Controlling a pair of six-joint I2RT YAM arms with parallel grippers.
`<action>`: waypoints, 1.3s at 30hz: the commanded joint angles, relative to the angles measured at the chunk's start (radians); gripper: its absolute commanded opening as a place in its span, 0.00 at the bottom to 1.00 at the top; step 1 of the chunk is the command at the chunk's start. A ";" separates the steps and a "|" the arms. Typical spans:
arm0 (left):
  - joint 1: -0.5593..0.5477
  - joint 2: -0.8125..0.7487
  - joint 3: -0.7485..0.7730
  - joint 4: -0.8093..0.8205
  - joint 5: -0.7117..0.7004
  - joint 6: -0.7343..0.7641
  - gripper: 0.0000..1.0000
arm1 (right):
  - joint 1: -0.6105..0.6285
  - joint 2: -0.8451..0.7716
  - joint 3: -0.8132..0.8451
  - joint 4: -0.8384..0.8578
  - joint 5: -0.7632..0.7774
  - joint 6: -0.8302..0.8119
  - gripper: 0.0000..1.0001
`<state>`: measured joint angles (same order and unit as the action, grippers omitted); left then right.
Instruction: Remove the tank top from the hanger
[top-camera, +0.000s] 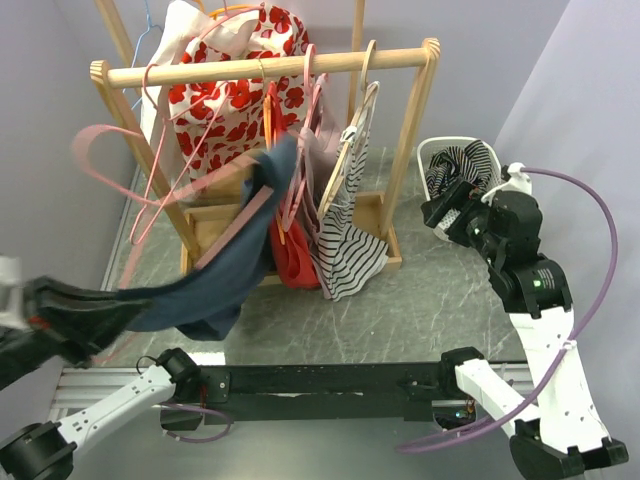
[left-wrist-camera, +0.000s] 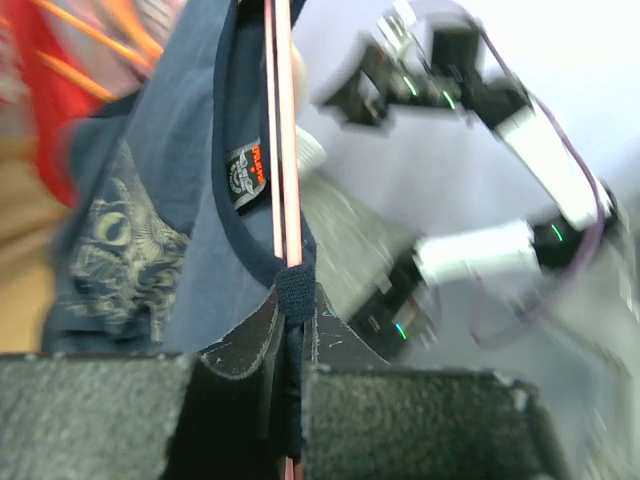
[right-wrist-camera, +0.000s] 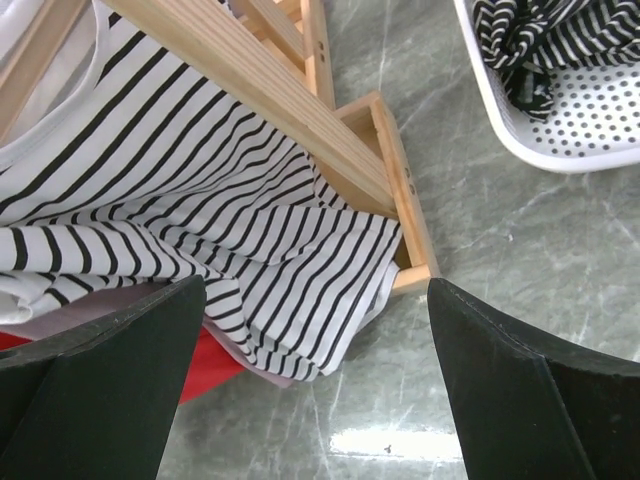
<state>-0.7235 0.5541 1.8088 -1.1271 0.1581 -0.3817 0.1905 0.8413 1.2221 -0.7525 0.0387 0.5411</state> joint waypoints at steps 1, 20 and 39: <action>-0.004 0.101 -0.074 0.050 0.338 0.013 0.01 | -0.006 -0.044 0.017 -0.036 0.046 -0.023 1.00; -0.002 0.155 -0.265 0.262 0.710 -0.017 0.01 | -0.006 -0.179 0.232 -0.205 0.061 -0.110 1.00; -0.002 0.285 -0.517 0.417 0.292 -0.046 0.01 | -0.008 -0.243 0.111 -0.236 -0.170 -0.132 1.00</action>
<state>-0.7235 0.8406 1.3117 -0.8364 0.6117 -0.3920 0.1852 0.5835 1.3781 -1.0431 -0.0383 0.4248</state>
